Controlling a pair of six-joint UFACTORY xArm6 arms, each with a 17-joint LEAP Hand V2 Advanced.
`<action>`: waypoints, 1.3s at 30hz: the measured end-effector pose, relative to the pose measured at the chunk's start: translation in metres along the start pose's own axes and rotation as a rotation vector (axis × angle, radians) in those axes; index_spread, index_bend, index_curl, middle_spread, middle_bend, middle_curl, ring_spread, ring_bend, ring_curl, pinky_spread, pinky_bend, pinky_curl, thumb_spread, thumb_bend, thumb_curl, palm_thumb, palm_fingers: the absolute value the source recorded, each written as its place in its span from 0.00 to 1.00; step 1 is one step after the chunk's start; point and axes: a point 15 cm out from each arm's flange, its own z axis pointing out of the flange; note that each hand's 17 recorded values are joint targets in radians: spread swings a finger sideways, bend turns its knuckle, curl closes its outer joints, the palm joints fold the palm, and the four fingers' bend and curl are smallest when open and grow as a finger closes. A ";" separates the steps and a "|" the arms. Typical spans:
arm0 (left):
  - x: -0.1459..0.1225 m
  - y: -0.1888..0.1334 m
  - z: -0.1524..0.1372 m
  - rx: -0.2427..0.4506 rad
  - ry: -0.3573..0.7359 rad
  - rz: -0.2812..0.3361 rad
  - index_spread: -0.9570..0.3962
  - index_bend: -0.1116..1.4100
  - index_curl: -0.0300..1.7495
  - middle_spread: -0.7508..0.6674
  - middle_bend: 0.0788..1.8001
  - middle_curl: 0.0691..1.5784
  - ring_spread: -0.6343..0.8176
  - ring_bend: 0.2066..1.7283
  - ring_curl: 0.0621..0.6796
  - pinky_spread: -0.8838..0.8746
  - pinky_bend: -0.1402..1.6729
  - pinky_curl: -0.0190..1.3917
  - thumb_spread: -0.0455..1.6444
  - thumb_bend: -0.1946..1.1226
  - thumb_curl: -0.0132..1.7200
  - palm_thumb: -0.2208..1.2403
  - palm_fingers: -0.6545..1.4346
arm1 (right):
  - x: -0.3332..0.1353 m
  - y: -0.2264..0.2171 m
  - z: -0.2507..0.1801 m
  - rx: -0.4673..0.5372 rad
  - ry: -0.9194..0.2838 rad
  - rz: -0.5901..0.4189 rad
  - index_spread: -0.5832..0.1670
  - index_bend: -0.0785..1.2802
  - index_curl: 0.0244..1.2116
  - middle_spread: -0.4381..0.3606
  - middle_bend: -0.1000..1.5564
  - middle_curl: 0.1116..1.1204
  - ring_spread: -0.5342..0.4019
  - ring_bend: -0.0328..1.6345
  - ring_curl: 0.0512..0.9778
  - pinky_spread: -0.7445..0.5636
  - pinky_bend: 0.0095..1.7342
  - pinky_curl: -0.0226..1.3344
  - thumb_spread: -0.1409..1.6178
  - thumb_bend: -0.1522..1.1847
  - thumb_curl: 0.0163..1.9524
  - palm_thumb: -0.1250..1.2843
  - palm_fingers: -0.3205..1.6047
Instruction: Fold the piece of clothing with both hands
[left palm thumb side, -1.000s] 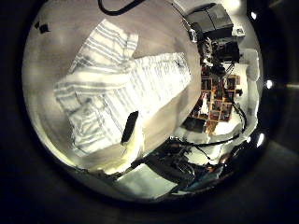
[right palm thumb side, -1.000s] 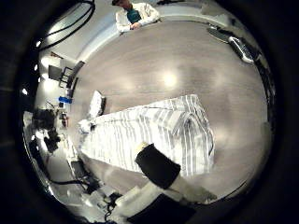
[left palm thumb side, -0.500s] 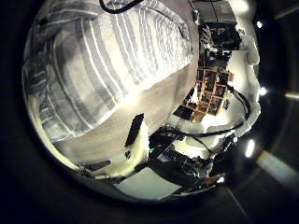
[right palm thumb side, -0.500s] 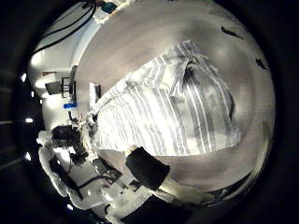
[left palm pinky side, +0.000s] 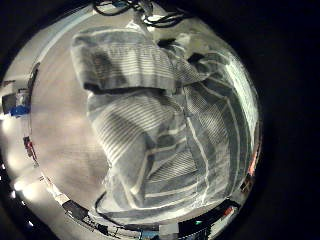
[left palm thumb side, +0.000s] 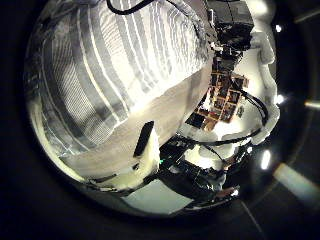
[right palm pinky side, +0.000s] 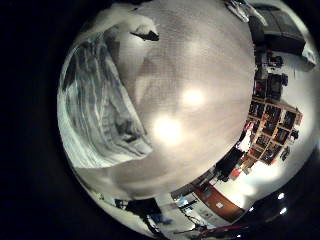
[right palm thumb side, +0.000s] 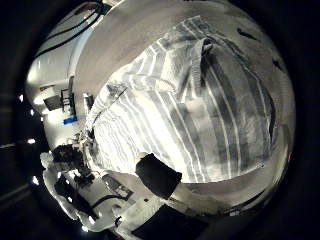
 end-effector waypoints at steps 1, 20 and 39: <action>-0.001 0.000 0.002 -0.003 0.001 0.001 0.70 0.19 0.25 0.74 0.05 0.15 0.74 0.29 0.26 0.78 0.28 0.26 0.65 0.13 0.18 0.36 0.33 | 0.000 0.000 0.000 0.000 0.000 0.004 0.57 0.19 0.27 0.69 0.34 0.27 0.64 0.59 0.26 0.85 0.49 0.26 0.71 0.10 0.16 0.28 0.31; -0.005 -0.010 0.012 -0.016 0.000 -0.008 0.70 0.19 0.23 0.74 0.05 0.14 0.74 0.28 0.26 0.78 0.28 0.25 0.65 0.13 0.19 0.37 0.33 | 0.008 0.001 0.050 -0.097 0.011 0.011 0.56 0.19 0.27 0.61 0.39 0.29 0.52 0.65 0.25 0.73 0.51 0.21 0.71 0.10 0.16 0.32 0.40; -0.007 -0.010 -0.001 0.006 -0.005 -0.003 0.70 0.19 0.23 0.74 0.05 0.14 0.74 0.27 0.26 0.78 0.28 0.25 0.65 0.13 0.18 0.37 0.34 | -0.031 0.066 0.054 -0.324 0.004 -0.127 0.30 0.58 0.51 0.34 0.69 0.49 0.34 0.77 0.40 0.25 0.63 0.26 0.73 0.13 0.20 0.59 0.90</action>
